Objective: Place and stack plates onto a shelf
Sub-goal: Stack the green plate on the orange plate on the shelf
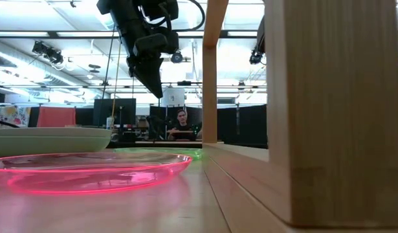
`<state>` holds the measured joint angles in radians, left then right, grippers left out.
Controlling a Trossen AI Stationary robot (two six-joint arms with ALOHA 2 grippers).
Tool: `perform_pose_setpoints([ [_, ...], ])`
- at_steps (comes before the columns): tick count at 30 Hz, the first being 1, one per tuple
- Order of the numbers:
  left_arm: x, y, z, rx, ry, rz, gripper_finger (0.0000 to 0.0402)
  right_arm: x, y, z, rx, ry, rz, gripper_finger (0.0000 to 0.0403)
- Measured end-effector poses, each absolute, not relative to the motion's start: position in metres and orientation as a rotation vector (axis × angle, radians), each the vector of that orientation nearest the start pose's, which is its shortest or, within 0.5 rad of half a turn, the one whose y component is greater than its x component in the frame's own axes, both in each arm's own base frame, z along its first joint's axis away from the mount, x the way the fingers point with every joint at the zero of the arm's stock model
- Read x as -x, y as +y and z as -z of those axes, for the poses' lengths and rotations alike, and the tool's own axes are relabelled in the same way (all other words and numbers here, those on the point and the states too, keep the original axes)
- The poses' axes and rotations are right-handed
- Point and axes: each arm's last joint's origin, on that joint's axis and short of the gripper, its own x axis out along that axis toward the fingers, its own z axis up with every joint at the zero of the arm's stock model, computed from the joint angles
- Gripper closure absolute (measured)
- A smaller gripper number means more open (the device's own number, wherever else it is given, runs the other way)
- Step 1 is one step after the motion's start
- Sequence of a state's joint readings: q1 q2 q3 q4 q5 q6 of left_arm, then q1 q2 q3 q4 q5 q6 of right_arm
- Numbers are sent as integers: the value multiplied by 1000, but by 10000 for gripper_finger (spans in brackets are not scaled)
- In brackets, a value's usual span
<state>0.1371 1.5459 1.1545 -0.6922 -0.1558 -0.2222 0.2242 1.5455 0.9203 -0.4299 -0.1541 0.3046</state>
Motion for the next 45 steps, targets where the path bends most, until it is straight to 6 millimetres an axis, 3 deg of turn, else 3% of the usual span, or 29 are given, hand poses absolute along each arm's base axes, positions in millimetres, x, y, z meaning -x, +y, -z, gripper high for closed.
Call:
perform_pose_setpoints([
  [6,-304,47,-244,180,1056,-378,367,-283,62,-186,-193,1155,-156,232],
  [17,-304,46,-244,192,1054,-381,284,-279,54,-184,-186,1209,-135,233],
  [24,-306,54,-241,252,1066,-338,276,-279,54,-184,-186,1207,-136,233],
  [38,-324,80,-173,379,1281,-298,276,-279,54,-184,-186,1203,-137,233],
  [45,-327,84,-153,389,1342,-281,276,-279,55,-184,-187,1203,-137,234],
])
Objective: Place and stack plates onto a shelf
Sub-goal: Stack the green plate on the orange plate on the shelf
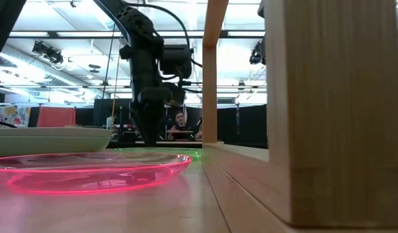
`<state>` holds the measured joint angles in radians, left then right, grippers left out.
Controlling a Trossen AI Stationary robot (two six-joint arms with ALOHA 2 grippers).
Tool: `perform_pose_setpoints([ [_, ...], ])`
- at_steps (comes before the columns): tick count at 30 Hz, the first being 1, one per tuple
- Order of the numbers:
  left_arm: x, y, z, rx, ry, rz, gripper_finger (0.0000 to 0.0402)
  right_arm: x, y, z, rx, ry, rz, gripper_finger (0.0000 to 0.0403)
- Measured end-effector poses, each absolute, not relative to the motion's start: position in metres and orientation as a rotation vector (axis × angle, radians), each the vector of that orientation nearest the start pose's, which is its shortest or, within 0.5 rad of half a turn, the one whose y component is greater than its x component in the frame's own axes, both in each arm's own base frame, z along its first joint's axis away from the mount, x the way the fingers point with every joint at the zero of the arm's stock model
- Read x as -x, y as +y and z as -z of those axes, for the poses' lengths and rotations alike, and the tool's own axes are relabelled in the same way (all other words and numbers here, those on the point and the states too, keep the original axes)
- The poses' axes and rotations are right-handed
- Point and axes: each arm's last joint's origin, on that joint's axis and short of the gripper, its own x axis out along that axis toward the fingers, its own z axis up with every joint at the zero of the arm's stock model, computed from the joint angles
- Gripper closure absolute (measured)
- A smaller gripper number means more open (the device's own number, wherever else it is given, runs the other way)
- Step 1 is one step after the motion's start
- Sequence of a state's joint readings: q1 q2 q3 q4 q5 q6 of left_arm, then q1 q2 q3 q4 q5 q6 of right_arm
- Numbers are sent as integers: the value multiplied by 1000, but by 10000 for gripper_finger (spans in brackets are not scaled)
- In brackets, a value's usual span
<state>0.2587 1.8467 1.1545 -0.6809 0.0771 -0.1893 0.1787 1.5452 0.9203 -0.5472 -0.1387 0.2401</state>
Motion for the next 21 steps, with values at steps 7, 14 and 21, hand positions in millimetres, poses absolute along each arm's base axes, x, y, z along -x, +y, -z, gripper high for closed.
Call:
perform_pose_setpoints([
  [7,-329,84,-146,399,1352,-268,276,-279,55,-184,-187,1203,-137,234],
  [14,-329,84,-146,407,1350,-269,276,-279,55,-184,-187,1203,-138,233],
  [21,-330,81,-146,443,1348,-219,276,-279,55,-184,-187,1203,-138,233],
])
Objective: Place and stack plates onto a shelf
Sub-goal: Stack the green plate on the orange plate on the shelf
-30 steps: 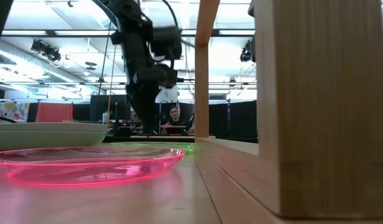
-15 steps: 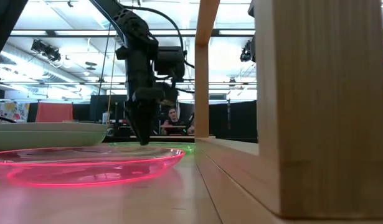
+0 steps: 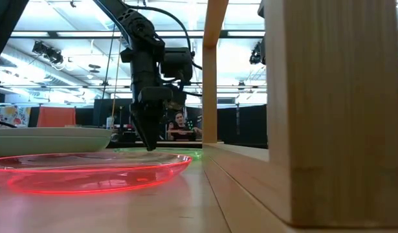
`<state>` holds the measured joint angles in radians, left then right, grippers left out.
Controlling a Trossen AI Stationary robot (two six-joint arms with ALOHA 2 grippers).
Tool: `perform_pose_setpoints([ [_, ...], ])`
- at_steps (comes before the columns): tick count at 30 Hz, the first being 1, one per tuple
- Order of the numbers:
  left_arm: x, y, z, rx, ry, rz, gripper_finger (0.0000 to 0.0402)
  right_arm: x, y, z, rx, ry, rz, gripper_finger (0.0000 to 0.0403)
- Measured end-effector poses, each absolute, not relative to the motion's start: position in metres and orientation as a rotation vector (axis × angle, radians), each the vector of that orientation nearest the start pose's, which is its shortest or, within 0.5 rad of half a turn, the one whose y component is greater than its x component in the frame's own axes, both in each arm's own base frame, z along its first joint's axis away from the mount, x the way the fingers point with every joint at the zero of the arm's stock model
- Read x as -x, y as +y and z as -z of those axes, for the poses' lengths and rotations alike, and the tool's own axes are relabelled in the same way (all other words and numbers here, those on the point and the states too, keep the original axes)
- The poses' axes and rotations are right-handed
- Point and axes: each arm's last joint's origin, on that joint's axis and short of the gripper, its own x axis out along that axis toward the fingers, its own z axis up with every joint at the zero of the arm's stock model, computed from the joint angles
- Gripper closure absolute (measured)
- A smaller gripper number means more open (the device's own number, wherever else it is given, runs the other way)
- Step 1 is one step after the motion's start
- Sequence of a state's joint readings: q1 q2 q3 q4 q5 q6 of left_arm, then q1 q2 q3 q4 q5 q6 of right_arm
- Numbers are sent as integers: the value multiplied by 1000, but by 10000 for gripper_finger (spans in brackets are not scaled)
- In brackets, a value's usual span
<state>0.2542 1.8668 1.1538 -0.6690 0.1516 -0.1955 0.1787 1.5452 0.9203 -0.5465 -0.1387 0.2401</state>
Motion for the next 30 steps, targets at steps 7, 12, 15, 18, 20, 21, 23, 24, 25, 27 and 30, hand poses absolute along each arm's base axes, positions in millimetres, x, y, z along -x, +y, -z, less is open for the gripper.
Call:
perform_pose_setpoints([
  [7,-332,81,-137,445,1363,-218,291,-279,55,-184,-187,1202,-138,233],
  [12,-334,82,-134,448,1370,-218,329,-280,55,-184,-187,1195,-139,234],
  [15,-333,83,-134,448,1369,-222,357,-280,55,-184,-187,1195,-139,233],
  [18,-333,85,-135,456,1364,-223,385,-280,55,-184,-187,1195,-139,233],
  [20,-332,87,-135,462,1362,-226,393,-280,55,-184,-187,1195,-139,234],
  [21,-332,88,-134,466,1362,-229,394,-280,55,-184,-186,1195,-137,234],
  [23,-332,90,-134,470,1361,-232,393,-280,54,-184,-180,1193,-127,233],
  [24,-331,90,-134,471,1361,-232,393,-280,54,-185,-184,1191,-124,233],
  [25,-331,90,-135,472,1359,-233,393,-279,53,-186,-189,1186,-125,233],
  [27,-330,91,-137,469,1352,-240,394,-277,52,-192,-201,1168,-129,234],
  [30,-328,94,-145,454,1329,-262,396,-270,47,-206,-197,1141,-122,234],
])
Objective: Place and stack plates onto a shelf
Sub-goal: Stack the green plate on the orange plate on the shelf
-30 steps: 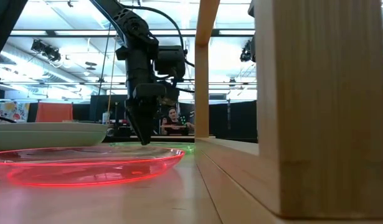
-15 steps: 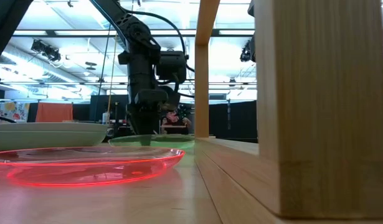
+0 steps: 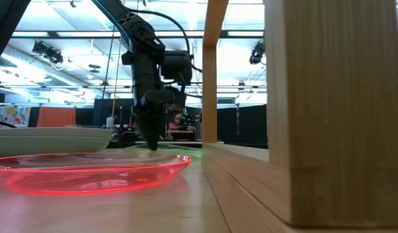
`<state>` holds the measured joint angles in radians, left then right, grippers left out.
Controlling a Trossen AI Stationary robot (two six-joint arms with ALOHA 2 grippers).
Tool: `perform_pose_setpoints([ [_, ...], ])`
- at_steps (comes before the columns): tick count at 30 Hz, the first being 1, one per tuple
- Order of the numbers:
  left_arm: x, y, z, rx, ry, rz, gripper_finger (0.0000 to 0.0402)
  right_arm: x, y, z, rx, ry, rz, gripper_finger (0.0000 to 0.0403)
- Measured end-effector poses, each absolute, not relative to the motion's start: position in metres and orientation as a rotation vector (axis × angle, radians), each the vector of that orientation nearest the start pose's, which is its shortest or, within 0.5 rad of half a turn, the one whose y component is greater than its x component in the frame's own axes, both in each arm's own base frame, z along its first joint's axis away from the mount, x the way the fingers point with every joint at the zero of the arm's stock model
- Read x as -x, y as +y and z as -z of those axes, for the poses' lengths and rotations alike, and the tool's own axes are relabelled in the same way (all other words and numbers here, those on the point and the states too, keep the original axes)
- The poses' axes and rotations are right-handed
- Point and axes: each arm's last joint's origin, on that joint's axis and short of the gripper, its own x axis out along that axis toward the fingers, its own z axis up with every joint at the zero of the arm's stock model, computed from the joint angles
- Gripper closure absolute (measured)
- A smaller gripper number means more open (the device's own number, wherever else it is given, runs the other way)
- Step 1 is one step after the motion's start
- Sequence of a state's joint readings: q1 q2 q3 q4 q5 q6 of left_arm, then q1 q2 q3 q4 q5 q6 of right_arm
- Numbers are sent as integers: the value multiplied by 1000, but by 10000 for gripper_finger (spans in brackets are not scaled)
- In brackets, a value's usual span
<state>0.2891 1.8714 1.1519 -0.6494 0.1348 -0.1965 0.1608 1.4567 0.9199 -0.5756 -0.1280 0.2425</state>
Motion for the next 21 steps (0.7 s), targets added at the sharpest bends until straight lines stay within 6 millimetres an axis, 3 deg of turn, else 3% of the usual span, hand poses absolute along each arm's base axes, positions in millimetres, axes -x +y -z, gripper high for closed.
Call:
perform_pose_setpoints([
  [9,-321,100,-182,384,1199,-354,397,-242,19,-255,-132,929,109,234],
  [16,-317,103,-215,299,1032,-460,398,-227,-9,-281,-70,727,488,234],
  [21,-316,107,-239,232,866,-618,398,-229,-25,-294,-43,566,694,233],
])
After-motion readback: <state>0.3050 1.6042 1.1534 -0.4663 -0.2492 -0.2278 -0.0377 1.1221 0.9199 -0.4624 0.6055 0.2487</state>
